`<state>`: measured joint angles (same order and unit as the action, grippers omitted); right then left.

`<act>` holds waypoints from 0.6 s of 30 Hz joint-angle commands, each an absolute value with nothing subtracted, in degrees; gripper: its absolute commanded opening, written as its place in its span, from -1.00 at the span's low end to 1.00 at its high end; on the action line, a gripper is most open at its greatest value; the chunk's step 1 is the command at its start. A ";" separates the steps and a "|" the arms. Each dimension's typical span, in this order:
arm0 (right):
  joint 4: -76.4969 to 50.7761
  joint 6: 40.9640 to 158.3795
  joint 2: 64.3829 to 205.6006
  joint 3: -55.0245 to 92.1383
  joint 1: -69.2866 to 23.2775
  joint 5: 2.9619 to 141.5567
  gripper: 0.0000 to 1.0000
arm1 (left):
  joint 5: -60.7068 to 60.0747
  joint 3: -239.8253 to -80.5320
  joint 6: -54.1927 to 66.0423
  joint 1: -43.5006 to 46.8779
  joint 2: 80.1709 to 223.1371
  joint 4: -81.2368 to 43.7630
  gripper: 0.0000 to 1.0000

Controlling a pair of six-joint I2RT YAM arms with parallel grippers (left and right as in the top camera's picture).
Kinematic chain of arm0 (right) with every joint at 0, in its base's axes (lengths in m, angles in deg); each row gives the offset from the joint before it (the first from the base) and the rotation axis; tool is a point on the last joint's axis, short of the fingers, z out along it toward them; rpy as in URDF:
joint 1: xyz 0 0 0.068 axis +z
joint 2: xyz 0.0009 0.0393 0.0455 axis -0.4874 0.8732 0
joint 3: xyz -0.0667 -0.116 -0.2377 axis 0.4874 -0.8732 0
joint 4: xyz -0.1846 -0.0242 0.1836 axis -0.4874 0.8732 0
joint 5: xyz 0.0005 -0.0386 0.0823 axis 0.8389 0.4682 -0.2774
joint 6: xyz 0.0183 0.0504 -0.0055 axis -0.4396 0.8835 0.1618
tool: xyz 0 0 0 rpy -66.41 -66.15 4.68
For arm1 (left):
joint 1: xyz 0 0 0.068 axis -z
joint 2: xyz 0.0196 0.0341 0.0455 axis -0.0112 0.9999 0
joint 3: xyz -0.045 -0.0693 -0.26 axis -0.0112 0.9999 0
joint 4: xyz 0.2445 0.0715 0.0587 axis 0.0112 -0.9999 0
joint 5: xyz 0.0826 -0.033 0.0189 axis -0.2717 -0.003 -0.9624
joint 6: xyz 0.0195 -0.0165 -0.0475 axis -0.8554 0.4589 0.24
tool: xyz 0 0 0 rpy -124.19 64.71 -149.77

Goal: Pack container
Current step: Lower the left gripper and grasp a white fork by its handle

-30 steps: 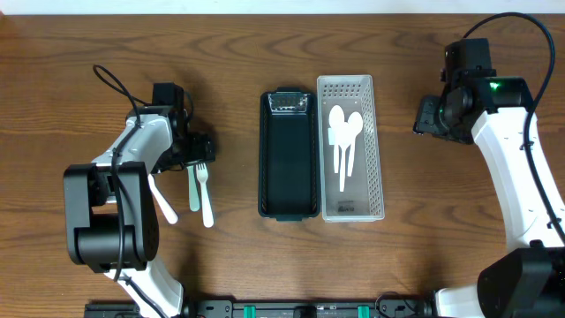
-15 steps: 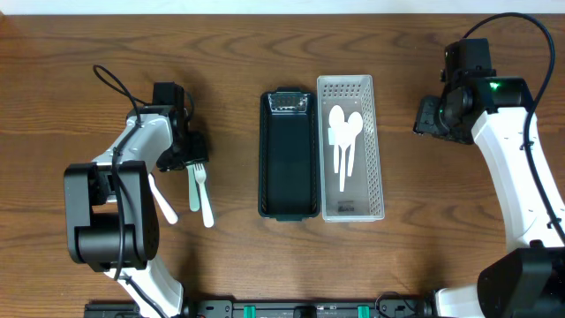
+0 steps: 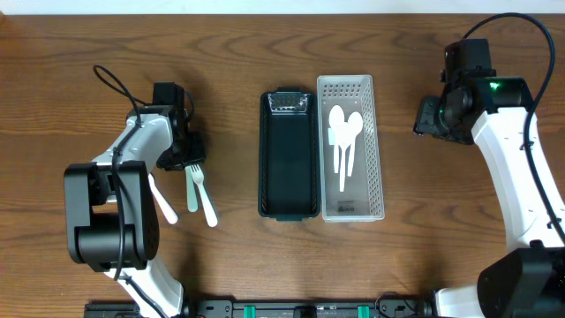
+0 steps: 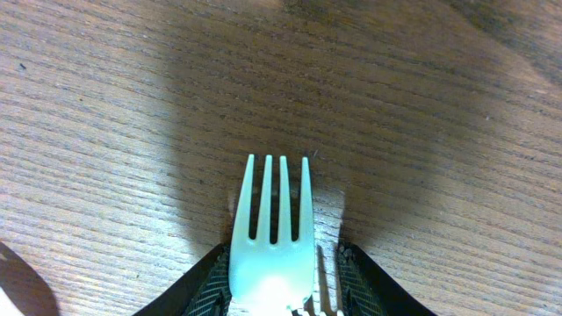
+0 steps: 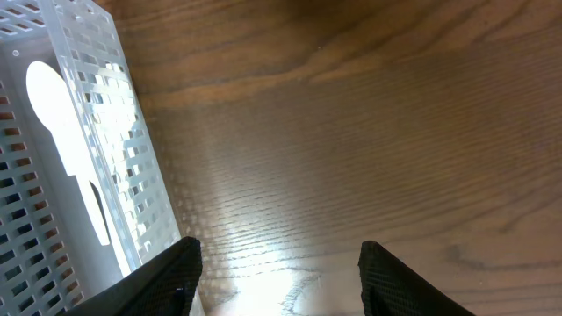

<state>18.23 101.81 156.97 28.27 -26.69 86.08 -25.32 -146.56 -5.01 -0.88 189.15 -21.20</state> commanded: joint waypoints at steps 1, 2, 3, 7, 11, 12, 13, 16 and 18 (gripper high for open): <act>18.41 101.99 157.23 28.01 -26.91 85.84 0.22 | -27.07 -146.54 -5.30 -1.32 191.14 -21.70 -0.20; 18.41 101.99 157.23 28.01 -26.91 85.84 0.22 | -27.07 -146.54 -5.30 -1.32 191.14 -21.70 -0.20; 18.41 101.97 157.23 28.01 -26.91 85.87 0.21 | -27.07 -146.54 -5.30 -1.32 191.14 -21.70 -0.20; 18.41 101.99 157.23 28.01 -26.91 85.87 0.22 | -27.09 -146.54 -5.32 -1.34 191.14 -21.24 -0.19; 18.43 101.97 157.23 28.01 -26.91 85.87 0.22 | -27.09 -146.54 -5.32 -1.32 191.14 -20.08 -0.25; 18.43 101.97 157.23 28.01 -26.91 85.87 0.22 | -27.09 -146.54 -5.32 -1.34 191.14 -20.08 -0.38; 18.43 101.97 157.23 28.01 -26.91 85.87 0.21 | -27.09 -146.54 -5.32 -1.32 191.14 -20.15 -0.41; 18.43 101.97 157.23 28.01 -26.91 85.87 0.21 | -27.09 -146.54 -5.32 -1.34 191.14 -20.23 -0.41; 18.43 101.97 157.23 28.01 -26.91 85.87 0.21 | -27.09 -146.54 -5.32 -1.32 191.14 -20.26 -0.42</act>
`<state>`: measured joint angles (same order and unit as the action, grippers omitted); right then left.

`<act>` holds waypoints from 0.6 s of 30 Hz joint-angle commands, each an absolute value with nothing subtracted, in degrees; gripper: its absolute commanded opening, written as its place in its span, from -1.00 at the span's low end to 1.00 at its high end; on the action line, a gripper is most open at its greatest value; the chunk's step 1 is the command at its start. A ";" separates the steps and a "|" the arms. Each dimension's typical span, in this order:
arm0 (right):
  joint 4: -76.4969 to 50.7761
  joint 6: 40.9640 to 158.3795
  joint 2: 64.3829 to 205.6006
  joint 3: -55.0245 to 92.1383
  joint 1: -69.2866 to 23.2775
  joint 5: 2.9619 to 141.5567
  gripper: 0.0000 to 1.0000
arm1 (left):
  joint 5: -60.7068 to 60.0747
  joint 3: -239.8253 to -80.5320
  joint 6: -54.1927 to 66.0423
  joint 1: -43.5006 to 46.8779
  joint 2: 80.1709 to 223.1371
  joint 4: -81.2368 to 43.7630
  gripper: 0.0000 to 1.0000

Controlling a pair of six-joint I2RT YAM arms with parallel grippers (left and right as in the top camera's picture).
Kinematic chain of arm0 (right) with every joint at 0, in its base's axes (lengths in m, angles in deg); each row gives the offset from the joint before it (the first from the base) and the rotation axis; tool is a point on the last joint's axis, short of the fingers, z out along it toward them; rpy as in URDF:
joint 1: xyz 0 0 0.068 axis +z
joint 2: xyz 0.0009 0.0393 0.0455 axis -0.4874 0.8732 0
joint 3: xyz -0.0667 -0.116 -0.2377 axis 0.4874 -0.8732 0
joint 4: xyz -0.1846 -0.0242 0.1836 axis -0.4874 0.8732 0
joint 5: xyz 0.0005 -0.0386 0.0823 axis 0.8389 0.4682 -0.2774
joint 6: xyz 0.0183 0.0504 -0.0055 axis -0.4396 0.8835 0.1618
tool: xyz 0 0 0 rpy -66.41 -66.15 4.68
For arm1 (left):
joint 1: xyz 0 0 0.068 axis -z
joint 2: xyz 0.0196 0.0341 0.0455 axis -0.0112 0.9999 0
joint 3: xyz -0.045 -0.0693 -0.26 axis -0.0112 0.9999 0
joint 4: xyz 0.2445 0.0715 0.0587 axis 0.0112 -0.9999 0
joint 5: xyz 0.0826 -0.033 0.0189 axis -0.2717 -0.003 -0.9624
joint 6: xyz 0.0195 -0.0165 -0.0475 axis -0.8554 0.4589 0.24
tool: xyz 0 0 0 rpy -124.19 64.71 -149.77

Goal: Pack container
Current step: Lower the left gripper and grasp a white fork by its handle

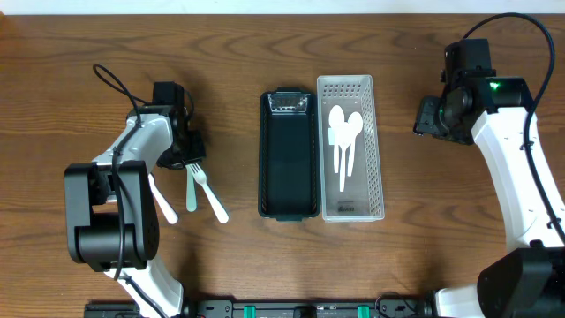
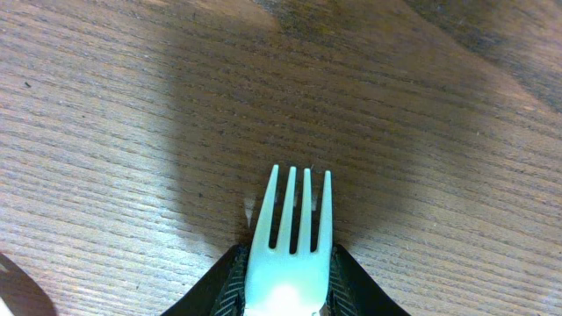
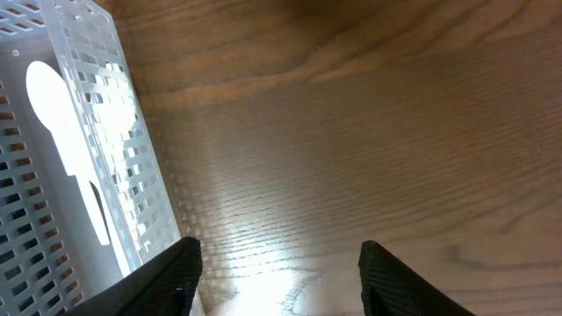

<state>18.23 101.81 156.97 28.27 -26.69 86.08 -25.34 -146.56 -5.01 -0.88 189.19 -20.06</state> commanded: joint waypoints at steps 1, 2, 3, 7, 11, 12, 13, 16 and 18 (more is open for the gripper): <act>18.43 101.97 157.23 28.01 -26.91 85.84 0.21 | -27.09 -146.54 -5.32 -1.32 191.14 -20.26 -0.42; 18.43 101.97 157.23 28.01 -26.91 85.87 0.22 | -27.09 -146.54 -5.32 -1.32 191.14 -20.23 -0.42; 18.43 101.97 157.23 28.01 -26.91 85.87 0.22 | -27.09 -146.54 -5.32 -1.32 191.14 -20.23 -0.41; 18.43 101.97 157.23 28.01 -26.91 85.84 0.21 | -27.09 -146.54 -5.32 -1.32 191.14 -20.26 -0.41; 18.43 101.94 157.23 28.01 -26.91 85.87 0.21 | -27.09 -146.54 -5.32 -1.34 191.14 -20.21 -0.42; 18.43 101.94 157.23 28.01 -26.91 85.87 0.22 | -27.11 -146.54 -5.34 -1.34 191.12 -20.21 -0.42; 18.43 101.92 157.23 28.01 -26.91 85.87 0.21 | -27.11 -146.56 -5.34 -1.34 191.12 -20.19 -0.42; 18.43 101.75 157.23 28.01 -26.91 85.87 0.21 | -27.48 -146.63 -5.39 -1.34 190.37 -20.21 -0.41; 18.43 101.77 157.23 28.01 -26.91 85.87 0.21 | -28.36 -146.74 -5.74 -1.34 189.35 -20.21 -0.42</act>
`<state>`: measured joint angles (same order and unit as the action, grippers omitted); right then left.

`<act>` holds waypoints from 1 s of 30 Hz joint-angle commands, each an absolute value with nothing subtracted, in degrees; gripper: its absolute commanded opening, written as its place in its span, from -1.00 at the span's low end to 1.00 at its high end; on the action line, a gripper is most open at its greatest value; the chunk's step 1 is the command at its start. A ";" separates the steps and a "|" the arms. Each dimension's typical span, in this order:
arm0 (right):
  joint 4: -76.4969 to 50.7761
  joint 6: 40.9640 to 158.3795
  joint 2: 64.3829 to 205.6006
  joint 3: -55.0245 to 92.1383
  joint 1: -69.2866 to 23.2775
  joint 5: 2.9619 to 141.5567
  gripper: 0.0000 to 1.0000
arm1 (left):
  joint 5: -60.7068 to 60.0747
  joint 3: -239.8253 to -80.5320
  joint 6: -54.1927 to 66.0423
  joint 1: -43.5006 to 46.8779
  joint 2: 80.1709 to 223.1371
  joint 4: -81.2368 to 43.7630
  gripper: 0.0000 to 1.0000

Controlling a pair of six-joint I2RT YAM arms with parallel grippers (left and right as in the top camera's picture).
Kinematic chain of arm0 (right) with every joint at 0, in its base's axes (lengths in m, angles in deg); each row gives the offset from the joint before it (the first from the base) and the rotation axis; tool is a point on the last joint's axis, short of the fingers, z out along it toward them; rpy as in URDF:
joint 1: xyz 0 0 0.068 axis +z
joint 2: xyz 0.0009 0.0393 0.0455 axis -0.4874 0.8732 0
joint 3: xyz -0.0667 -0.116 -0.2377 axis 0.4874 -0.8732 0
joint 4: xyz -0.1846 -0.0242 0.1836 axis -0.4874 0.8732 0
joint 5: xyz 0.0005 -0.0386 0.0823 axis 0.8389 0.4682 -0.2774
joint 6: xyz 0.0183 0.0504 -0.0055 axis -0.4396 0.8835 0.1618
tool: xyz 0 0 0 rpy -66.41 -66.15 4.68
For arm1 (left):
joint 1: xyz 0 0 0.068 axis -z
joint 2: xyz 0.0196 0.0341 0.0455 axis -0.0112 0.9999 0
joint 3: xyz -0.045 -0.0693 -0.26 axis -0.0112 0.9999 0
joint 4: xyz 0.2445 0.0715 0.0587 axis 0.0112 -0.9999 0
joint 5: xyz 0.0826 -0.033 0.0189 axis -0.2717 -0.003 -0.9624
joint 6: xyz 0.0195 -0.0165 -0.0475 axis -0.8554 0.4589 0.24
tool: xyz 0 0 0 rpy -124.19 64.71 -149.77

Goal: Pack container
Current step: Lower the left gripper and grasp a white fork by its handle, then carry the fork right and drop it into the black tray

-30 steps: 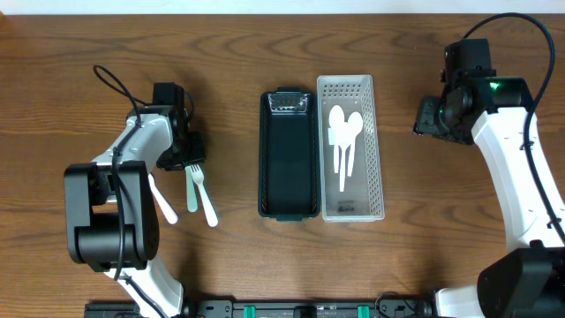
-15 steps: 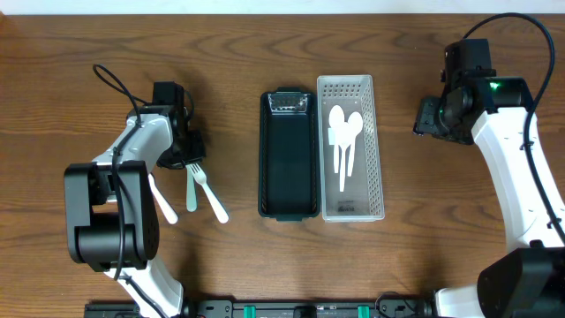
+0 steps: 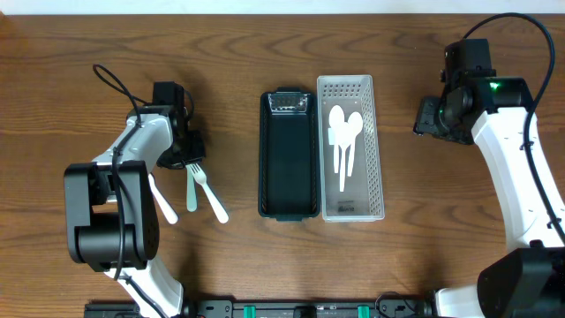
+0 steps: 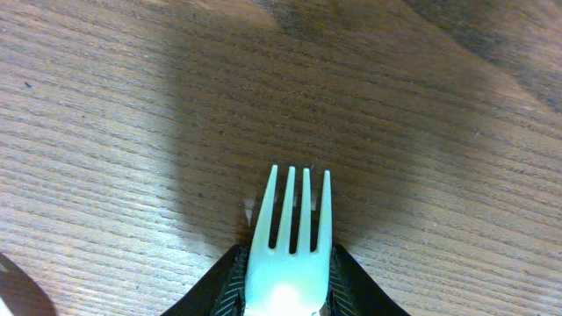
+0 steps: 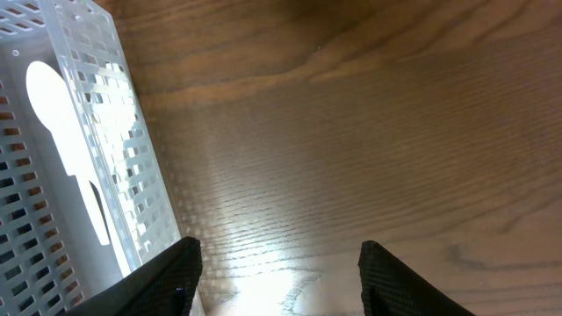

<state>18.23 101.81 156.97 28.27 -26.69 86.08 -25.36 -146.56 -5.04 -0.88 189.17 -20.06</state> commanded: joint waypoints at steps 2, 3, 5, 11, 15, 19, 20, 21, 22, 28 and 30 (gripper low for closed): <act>18.43 101.75 157.23 28.01 -26.91 85.87 0.22 | -29.87 -146.98 -5.82 -1.34 187.93 -20.50 -0.44; 18.41 101.77 157.23 28.01 -26.91 85.87 0.22 | -30.52 -147.06 -5.85 -1.34 187.18 -20.67 -0.46; 18.41 101.75 157.23 28.01 -26.91 85.87 0.22 | -31.75 -147.09 -5.85 -1.34 185.24 -21.04 -0.48; 18.41 101.77 157.23 28.01 -26.91 85.87 0.22 | -32.51 -147.09 -5.80 -1.34 178.94 -22.14 -0.51; 18.41 101.77 157.23 28.01 -26.91 85.87 0.21 | -32.49 -147.09 -5.76 -0.86 174.48 -24.87 -0.63; 18.41 101.77 157.23 28.01 -26.91 85.87 0.22 | -31.13 -147.70 -4.40 1.26 168.30 -29.92 -0.63; 18.41 101.77 157.23 28.01 -26.91 85.87 0.21 | -30.83 -148.27 -3.07 2.01 166.86 -31.32 -0.63; 18.41 101.77 157.23 28.01 -26.91 85.84 0.22 | -29.54 -149.62 -1.58 3.30 164.65 -33.39 -0.70; 18.41 101.77 157.23 28.01 -26.91 85.87 0.22 | -28.53 -150.78 -0.56 4.30 163.25 -34.48 -0.76; 18.45 101.77 157.23 28.01 -26.91 85.84 0.22 | -26.41 -160.13 6.53 13.39 157.37 -35.86 -0.89; 18.45 101.77 157.23 28.01 -26.91 85.84 0.22 | -26.41 -163.30 8.67 17.28 157.50 -35.47 -0.88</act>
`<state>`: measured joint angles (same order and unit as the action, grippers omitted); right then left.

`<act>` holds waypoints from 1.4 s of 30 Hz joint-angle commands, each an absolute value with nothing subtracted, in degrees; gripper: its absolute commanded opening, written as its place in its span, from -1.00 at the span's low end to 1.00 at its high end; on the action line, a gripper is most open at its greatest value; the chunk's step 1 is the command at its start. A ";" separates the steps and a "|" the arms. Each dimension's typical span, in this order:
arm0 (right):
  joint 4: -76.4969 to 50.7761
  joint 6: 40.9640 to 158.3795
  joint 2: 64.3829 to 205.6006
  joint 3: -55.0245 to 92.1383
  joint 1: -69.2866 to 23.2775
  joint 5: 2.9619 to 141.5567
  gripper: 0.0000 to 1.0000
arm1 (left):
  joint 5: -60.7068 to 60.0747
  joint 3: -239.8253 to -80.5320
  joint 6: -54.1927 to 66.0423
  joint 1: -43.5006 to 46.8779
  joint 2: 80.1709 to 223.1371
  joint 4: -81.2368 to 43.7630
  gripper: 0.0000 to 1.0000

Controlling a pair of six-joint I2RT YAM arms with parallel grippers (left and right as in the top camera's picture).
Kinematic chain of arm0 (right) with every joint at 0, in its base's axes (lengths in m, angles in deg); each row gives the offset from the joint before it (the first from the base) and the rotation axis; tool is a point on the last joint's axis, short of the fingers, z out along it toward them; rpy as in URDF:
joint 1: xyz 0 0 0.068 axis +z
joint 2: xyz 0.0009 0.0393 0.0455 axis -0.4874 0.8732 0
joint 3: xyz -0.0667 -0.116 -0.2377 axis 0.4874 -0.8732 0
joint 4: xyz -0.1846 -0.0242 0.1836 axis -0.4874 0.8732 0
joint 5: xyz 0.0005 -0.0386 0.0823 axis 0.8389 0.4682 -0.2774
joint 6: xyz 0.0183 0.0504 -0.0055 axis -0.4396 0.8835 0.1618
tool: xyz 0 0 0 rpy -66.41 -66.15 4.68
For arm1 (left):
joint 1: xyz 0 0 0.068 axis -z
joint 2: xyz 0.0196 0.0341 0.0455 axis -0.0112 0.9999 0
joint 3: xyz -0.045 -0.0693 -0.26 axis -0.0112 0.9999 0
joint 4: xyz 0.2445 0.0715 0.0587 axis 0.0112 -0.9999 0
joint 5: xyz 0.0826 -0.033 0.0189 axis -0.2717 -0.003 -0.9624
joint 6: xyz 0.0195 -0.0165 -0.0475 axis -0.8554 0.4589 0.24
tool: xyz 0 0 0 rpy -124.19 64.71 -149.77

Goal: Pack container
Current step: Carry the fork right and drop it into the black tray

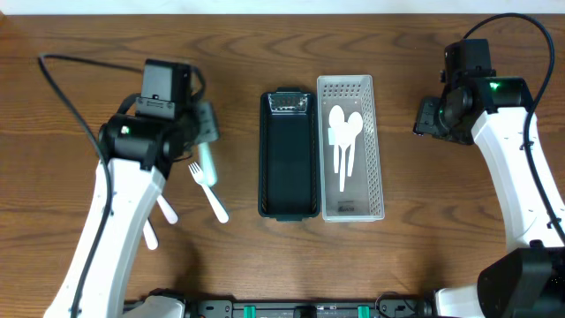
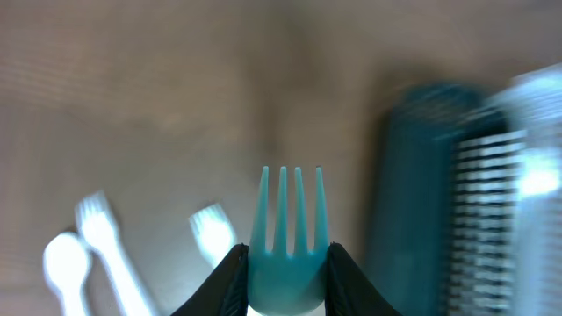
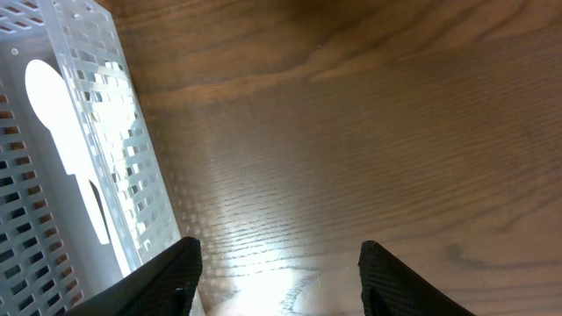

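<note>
A pale teal fork (image 2: pixel 290 219) sits with its tines pointing away from the wrist, and my left gripper (image 2: pixel 285 268) is shut on its head. The overhead view shows that fork (image 1: pixel 207 162) hanging above the table under the raised left gripper (image 1: pixel 204 137), left of the black container (image 1: pixel 289 159). The white slotted basket (image 1: pixel 377 150) beside the container holds white spoons (image 1: pixel 344 137). My right gripper (image 3: pixel 277 281) is open over bare wood to the right of the basket (image 3: pixel 61 175). The left wrist view is blurred.
A white fork (image 1: pixel 205 187) and two white spoons (image 1: pixel 164 209) lie on the table under the left arm. The black container has a shiny patch (image 1: pixel 289 104) at its far end. Bare wood lies between the cutlery and the container.
My left gripper, then shut on the teal fork low at the table, is now raised and nearer the black container with the fork in it. The right arm has not moved.
My left gripper stood open astride the teal fork, which lay beside a white fork. Then it was shut on the teal fork and the white fork lay at a new angle. That grip held, and now the fork hangs above the table.
</note>
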<state>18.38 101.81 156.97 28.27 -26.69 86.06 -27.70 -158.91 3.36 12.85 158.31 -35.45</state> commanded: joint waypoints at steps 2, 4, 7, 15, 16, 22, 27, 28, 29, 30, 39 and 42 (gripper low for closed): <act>18.45 101.79 157.23 28.01 -26.91 85.84 0.22 | -26.44 -164.83 10.11 20.98 158.18 -34.03 -0.88; 18.45 101.79 157.23 28.01 -26.91 85.84 0.21 | -26.46 -164.88 11.31 23.99 159.45 -31.91 -0.88; 18.52 101.77 157.23 28.01 -26.91 85.84 0.22 | -26.44 -164.88 14.20 26.94 163.27 -30.77 -0.88; 18.58 101.77 157.23 28.01 -26.91 85.84 0.22 | -26.37 -164.88 15.03 31.97 179.01 -30.31 -0.88; 18.58 101.77 157.23 28.01 -26.91 85.84 0.22 | -26.39 -164.88 15.01 32.45 180.87 -30.22 -0.88; 18.62 101.77 157.23 28.01 -26.91 85.84 0.22 | -26.39 -164.88 14.98 33.85 187.40 -29.85 -0.88; 18.69 101.77 157.23 28.01 -26.91 85.84 0.22 | -26.41 -164.88 14.31 33.87 188.67 -29.83 -0.38; 18.71 101.77 157.23 28.01 -26.91 85.84 0.22 | -26.41 -164.88 13.87 33.87 188.58 -29.81 -0.34; 18.73 101.77 157.23 28.01 -26.91 85.84 0.22 | -26.44 -164.88 13.65 33.83 188.54 -29.83 -0.23; 18.78 101.77 157.23 28.01 -26.91 85.87 0.22 | -26.44 -164.88 13.30 33.83 188.43 -29.83 -0.07; 18.86 101.35 157.23 28.01 -26.91 85.87 0.22 | -26.48 -166.95 5.91 31.73 181.02 -31.95 0.50; 18.86 101.35 157.23 28.01 -26.91 85.87 0.22 | -26.52 -167.13 5.91 28.54 174.70 -33.06 0.83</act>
<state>18.84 101.77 156.97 28.27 -26.69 86.06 -26.17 -164.88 7.20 31.62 182.13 -32.28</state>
